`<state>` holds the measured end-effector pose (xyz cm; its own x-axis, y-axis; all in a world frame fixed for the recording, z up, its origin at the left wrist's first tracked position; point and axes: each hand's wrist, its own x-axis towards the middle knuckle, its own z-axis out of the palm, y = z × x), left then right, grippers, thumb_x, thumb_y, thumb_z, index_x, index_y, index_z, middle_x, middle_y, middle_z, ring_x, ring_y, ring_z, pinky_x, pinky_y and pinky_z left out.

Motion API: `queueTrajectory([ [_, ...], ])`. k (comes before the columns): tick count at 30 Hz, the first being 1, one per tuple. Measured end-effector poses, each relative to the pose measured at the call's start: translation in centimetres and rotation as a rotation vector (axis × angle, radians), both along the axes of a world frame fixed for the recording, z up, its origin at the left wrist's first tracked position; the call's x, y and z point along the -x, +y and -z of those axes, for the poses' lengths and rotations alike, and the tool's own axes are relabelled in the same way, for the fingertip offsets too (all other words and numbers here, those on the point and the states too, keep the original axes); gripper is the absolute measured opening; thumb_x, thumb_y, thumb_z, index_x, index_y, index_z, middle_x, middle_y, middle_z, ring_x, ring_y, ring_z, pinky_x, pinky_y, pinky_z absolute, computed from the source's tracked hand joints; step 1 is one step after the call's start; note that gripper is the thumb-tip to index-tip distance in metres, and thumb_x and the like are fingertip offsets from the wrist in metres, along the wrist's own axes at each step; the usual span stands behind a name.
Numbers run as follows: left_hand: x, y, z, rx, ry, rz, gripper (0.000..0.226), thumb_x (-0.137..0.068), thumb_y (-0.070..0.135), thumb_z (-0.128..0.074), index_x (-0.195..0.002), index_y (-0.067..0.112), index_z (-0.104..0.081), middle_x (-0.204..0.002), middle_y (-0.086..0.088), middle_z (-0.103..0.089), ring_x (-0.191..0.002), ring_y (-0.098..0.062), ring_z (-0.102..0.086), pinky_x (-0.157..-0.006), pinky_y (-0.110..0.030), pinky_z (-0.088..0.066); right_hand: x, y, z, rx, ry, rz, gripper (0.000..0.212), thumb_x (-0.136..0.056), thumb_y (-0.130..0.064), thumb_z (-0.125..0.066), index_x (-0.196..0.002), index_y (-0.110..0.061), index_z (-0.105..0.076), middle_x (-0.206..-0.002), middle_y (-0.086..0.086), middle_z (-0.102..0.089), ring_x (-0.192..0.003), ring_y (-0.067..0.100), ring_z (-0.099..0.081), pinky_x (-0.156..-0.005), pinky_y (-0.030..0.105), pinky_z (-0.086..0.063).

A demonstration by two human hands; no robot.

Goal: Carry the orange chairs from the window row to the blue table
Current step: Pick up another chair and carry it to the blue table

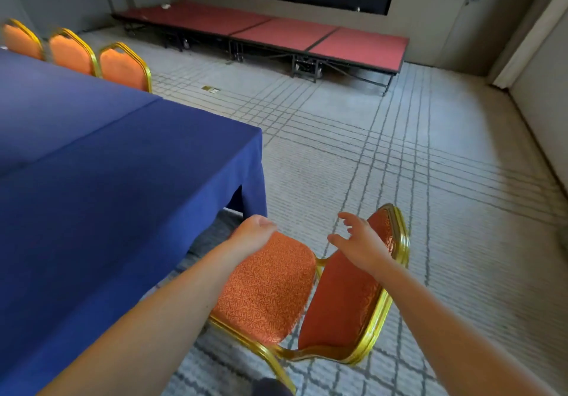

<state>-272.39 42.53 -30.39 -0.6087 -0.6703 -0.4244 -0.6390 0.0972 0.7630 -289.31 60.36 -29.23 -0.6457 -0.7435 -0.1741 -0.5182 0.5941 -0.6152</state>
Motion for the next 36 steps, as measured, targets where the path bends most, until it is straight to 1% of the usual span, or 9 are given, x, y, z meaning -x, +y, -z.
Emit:
queueTrajectory([
  [2,0.4,0.6,0.5,0.031,-0.013,-0.031,0.024,-0.069,0.057,-0.049,-0.069,0.033,-0.051,-0.088,0.002,-0.068,-0.084,-0.022,-0.065,-0.084,-0.037,-0.051,0.3,1.1,-0.9,-0.012,0.044,-0.041,0.064,-0.093,-0.044,-0.062,-0.149,-0.028,-0.036,-0.153,0.003,-0.039,-0.112,0.022,-0.062,-0.085,0.036,-0.054],
  [6,2.5,2.3,0.3,0.049,-0.034,-0.032,0.039,-0.069,0.061,-0.047,-0.09,0.031,-0.063,-0.065,0.009,-0.055,-0.059,-0.016,-0.054,-0.059,-0.03,-0.045,2.4,1.9,-2.0,-0.039,0.129,-0.133,0.064,-0.093,-0.047,-0.06,-0.15,-0.031,-0.034,-0.153,0.0,-0.038,-0.119,0.02,-0.057,-0.09,0.037,-0.052],
  [8,3.9,4.3,-0.9,0.028,-0.008,-0.053,0.04,-0.08,0.05,-0.051,-0.107,0.022,-0.062,-0.067,0.008,-0.053,-0.056,-0.01,-0.05,-0.053,-0.026,-0.041,4.1,1.9,-2.1,-0.071,0.176,-0.187,0.064,-0.094,-0.048,-0.058,-0.151,-0.032,-0.032,-0.152,-0.001,-0.039,-0.127,0.02,-0.05,-0.091,0.036,-0.051],
  [12,7.8,7.5,-1.6,0.029,0.0,-0.124,0.012,-0.093,0.03,-0.048,-0.094,0.02,-0.055,-0.075,0.01,-0.045,-0.056,-0.002,-0.038,-0.043,-0.013,-0.029,8.3,2.4,-2.0,-0.115,0.195,-0.289,0.063,-0.094,-0.047,-0.058,-0.15,-0.031,-0.034,-0.151,-0.003,-0.039,-0.129,0.019,-0.048,-0.093,0.035,-0.049],
  [15,11.5,9.4,-0.6,0.09,0.002,-0.215,0.038,-0.094,0.03,-0.049,-0.119,0.003,-0.058,-0.083,0.007,-0.058,-0.06,0.0,-0.043,-0.038,-0.013,-0.027,12.4,2.3,-1.3,-0.164,0.203,-0.421,0.062,-0.095,-0.046,-0.057,-0.15,-0.033,-0.033,-0.151,-0.004,-0.039,-0.13,0.019,-0.048,-0.098,0.039,-0.048],
  [21,14.7,11.1,2.8,0.039,0.037,-0.409,0.012,-0.091,0.027,-0.055,-0.081,0.021,-0.051,-0.082,-0.005,-0.053,-0.068,-0.017,-0.049,-0.062,-0.03,-0.038,17.1,1.2,0.3,-0.207,0.2,-0.55,0.062,-0.095,-0.046,-0.057,-0.151,-0.034,-0.032,-0.153,-0.005,-0.038,-0.134,0.019,-0.045,-0.103,0.038,-0.044],
  [26,15.6,11.6,4.7,0.029,-0.046,-0.538,0.032,-0.093,0.036,-0.054,-0.118,0.016,-0.058,-0.107,-0.002,-0.062,-0.09,-0.018,-0.059,-0.08,-0.033,-0.048,19.2,-1.1,1.5,-0.265,0.195,-0.678,0.063,-0.093,-0.048,-0.057,-0.15,-0.032,-0.034,-0.153,-0.003,-0.04,-0.133,0.02,-0.047,-0.102,0.039,-0.043],
  [33,14.9,10.9,9.9,-0.168,-0.067,-0.761,0.042,-0.088,0.042,-0.052,-0.117,0.011,-0.057,-0.113,-0.015,-0.065,-0.074,-0.021,-0.06,-0.062,-0.025,-0.039,18.9,-7.4,4.4,-0.443,0.201,-0.901,0.059,-0.092,-0.042,-0.06,-0.145,-0.021,-0.044,-0.145,0.008,-0.049,-0.129,0.027,-0.05,-0.102,0.042,-0.045],
  [36,14.7,10.3,12.5,-0.24,-0.071,-0.865,0.025,-0.088,0.039,-0.052,-0.099,0.016,-0.056,-0.088,0.001,-0.062,-0.066,-0.014,-0.054,-0.061,-0.025,-0.04,18.6,-10.2,6.6,-0.508,0.195,-0.973,0.052,-0.094,-0.041,-0.058,-0.14,-0.018,-0.049,-0.139,0.01,-0.054,-0.124,0.03,-0.054,-0.097,0.04,-0.045],
])
